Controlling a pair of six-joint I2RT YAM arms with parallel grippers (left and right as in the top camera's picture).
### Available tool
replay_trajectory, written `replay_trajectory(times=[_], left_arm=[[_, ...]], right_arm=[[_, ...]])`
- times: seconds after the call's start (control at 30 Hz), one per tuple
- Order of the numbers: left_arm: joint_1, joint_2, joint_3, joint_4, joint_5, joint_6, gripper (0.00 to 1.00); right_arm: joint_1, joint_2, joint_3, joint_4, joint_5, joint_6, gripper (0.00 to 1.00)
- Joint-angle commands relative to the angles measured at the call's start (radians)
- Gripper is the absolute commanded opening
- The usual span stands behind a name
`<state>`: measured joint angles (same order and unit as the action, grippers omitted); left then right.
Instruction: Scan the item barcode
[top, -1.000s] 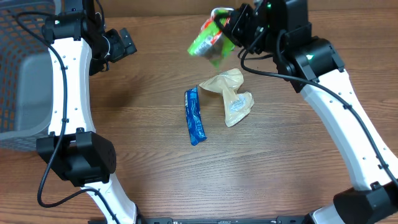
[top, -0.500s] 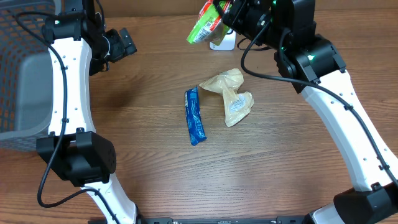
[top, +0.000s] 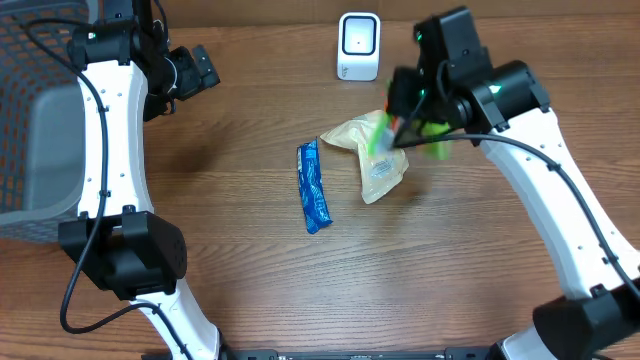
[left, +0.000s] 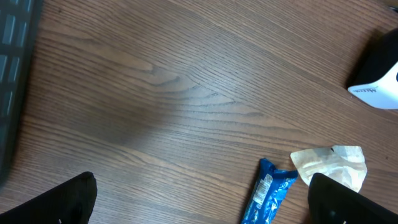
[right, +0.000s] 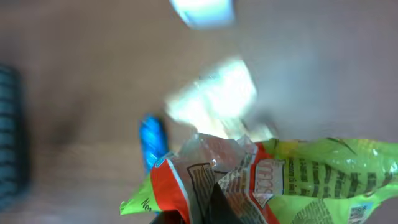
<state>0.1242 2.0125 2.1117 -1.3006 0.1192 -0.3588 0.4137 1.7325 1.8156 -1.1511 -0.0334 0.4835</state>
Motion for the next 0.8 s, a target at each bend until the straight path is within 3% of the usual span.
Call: replay_trajectory(times=[0.0, 0.17, 0.37, 0.47, 0.5, 0.57, 0.67, 0.77], left_arm=[[-0.003, 0.003, -0.003, 0.003, 0.004, 0.023, 1.00], [-0.003, 0.003, -0.003, 0.003, 0.004, 0.023, 1.00], [-0.003, 0.003, -0.003, 0.003, 0.004, 0.023, 1.00], [-0.003, 0.003, -0.003, 0.003, 0.004, 0.023, 1.00], [-0.003, 0.003, -0.003, 0.003, 0.004, 0.022, 1.00], [-0.003, 0.003, -0.003, 0.003, 0.004, 0.023, 1.00], [-0.003, 0.003, -0.003, 0.003, 0.004, 0.023, 1.00], [-0.003, 0.003, -0.003, 0.003, 0.004, 0.023, 1.00]], right_arm=[[0.002, 0.066, -0.012, -0.092, 0.039, 0.168, 0.04], [0.002, 0.131, -0.146, -0.104, -0.029, 0.377, 0.04], [-0.005, 0.136, -0.323, 0.055, -0.168, 0.412, 0.04], [-0.018, 0.136, -0.341, 0.097, -0.180, 0.401, 0.20], [-0.025, 0.135, -0.338, 0.101, -0.183, 0.384, 0.20], [-0.043, 0.135, -0.327, 0.113, -0.203, 0.303, 0.25], [-0.074, 0.134, -0.308, 0.117, -0.249, 0.064, 0.35], [-0.112, 0.134, -0.290, 0.078, -0.248, -0.223, 0.62]])
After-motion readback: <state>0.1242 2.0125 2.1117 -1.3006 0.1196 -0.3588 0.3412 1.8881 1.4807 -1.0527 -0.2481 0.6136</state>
